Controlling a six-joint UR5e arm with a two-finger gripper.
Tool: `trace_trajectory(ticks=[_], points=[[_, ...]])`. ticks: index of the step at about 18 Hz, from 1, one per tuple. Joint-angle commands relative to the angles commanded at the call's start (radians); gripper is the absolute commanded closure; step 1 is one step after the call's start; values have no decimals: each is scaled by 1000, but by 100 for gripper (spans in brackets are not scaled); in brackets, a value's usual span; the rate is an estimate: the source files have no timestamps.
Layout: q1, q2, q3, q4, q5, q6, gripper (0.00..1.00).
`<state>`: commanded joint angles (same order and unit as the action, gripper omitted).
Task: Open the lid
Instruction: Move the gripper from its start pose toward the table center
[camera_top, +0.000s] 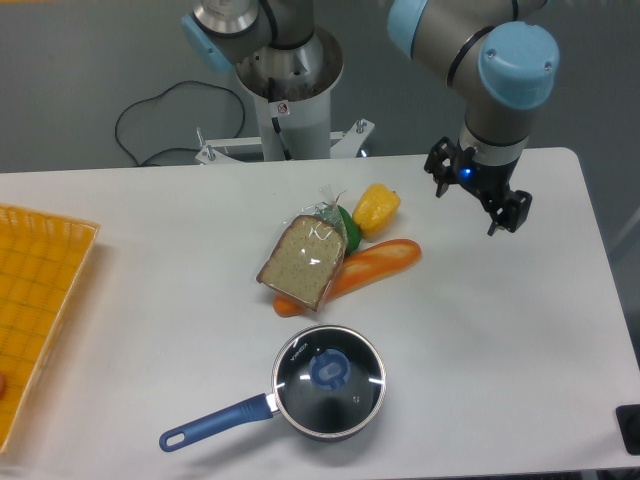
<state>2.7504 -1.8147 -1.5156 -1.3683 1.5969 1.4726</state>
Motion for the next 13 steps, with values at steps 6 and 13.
trace_trajectory(ticks=[6,13], points=[[-6,2,0,0,2,-2,0],[-31,15,-17,0,20,-8,0]])
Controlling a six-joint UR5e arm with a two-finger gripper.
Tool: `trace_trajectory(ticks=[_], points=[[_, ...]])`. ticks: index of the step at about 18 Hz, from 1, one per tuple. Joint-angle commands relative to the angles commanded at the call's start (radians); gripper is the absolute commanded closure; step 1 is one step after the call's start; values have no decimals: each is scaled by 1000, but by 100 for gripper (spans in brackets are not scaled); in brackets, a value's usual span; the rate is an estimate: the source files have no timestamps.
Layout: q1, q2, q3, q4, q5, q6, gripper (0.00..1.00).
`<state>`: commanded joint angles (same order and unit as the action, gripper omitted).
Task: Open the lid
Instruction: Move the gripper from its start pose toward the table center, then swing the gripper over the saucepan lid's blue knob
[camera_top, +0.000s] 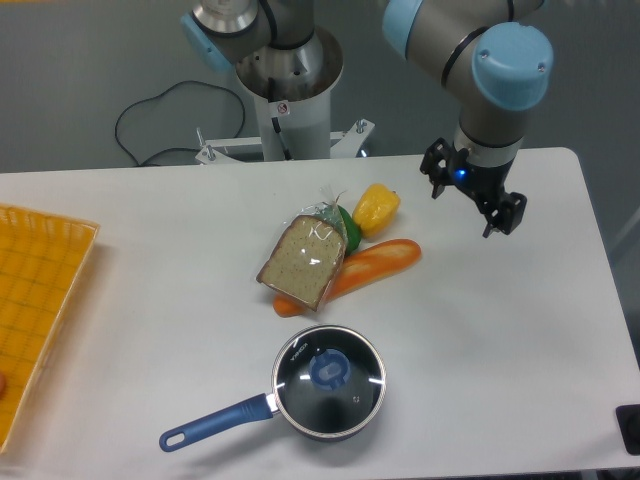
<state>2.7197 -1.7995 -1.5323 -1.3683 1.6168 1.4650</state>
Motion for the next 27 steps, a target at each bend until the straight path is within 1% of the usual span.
trace_trajectory(ticks=[5,6,8,9,10,13,15,18,21,22,24,27], points=[[-3,17,-32,8,-8,-9,0],[-3,25,-46,38,-15,-11,0],[-15,38,-98,124,-21,-12,0],[-18,46,-121,150,-26,-31,0],[-26,55,-124,155,-29,-78,0],[-58,55,-120,158,-31,-219,0],[-64,55,-117,158,-29,-281,0],[-64,57,-120,163,-35,-308,0],[-69,55,-127,196,-38,-314,0],[-69,51,-127,196,-40,-322,0],[-72,51,-127,199,-47,-369,0],[-98,42,-118,201,-63,-445,0]])
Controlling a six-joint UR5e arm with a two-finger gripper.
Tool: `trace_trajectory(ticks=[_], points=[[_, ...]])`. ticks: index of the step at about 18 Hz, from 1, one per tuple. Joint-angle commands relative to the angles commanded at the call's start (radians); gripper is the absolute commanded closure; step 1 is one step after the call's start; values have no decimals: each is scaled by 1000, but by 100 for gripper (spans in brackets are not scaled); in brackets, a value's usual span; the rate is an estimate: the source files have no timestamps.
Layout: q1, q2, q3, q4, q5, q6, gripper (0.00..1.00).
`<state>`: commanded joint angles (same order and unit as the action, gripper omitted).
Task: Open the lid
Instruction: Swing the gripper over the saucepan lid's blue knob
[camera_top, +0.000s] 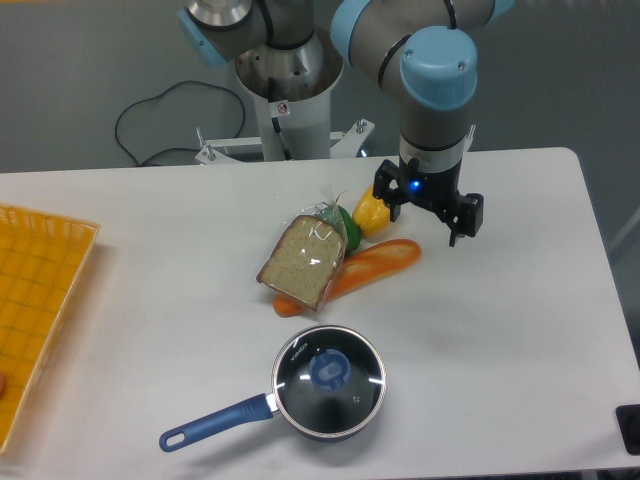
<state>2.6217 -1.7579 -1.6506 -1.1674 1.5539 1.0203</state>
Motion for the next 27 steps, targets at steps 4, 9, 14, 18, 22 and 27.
trace_trajectory(ticks=[4,9,14,18,22,27], points=[[-47,-51,31,-46,18,-107,0],[-95,-86,64,-78,20,-196,0],[-132,-106,83,-80,-35,-328,0],[-161,-123,83,-81,-34,-338,0],[-181,-153,107,-77,-25,-339,0],[-196,-207,163,-78,11,-339,0]])
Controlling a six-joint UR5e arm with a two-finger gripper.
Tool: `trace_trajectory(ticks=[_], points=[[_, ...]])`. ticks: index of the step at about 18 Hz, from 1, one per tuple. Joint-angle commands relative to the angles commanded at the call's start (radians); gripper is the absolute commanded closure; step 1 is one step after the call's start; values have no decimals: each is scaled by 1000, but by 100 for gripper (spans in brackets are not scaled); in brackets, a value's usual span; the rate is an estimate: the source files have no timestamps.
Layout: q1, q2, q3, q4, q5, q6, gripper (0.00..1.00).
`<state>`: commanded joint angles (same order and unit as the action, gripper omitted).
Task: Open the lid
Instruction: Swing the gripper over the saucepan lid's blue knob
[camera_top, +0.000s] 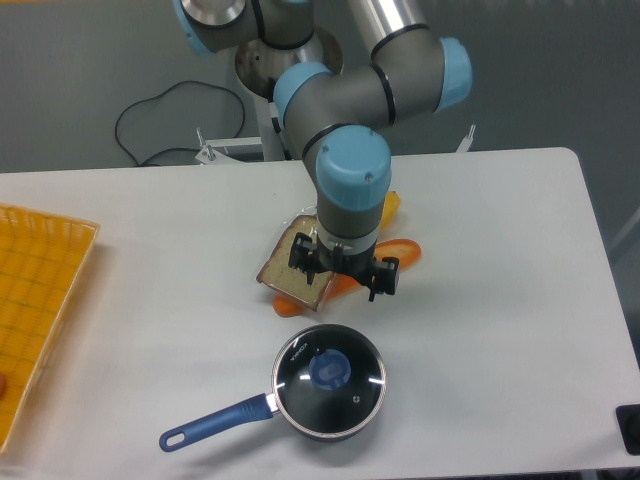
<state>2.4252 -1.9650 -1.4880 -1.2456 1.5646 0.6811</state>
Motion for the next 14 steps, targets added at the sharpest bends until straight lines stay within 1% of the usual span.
trace_trajectory(ticks=[4,7,11,14], points=[[-11,-26,20,-2,28,3,0],[-18,-38,38,-5,29,3,0],[-26,-57,63,-26,31,2,0],[-38,-61,72,-28,22,0,0]])
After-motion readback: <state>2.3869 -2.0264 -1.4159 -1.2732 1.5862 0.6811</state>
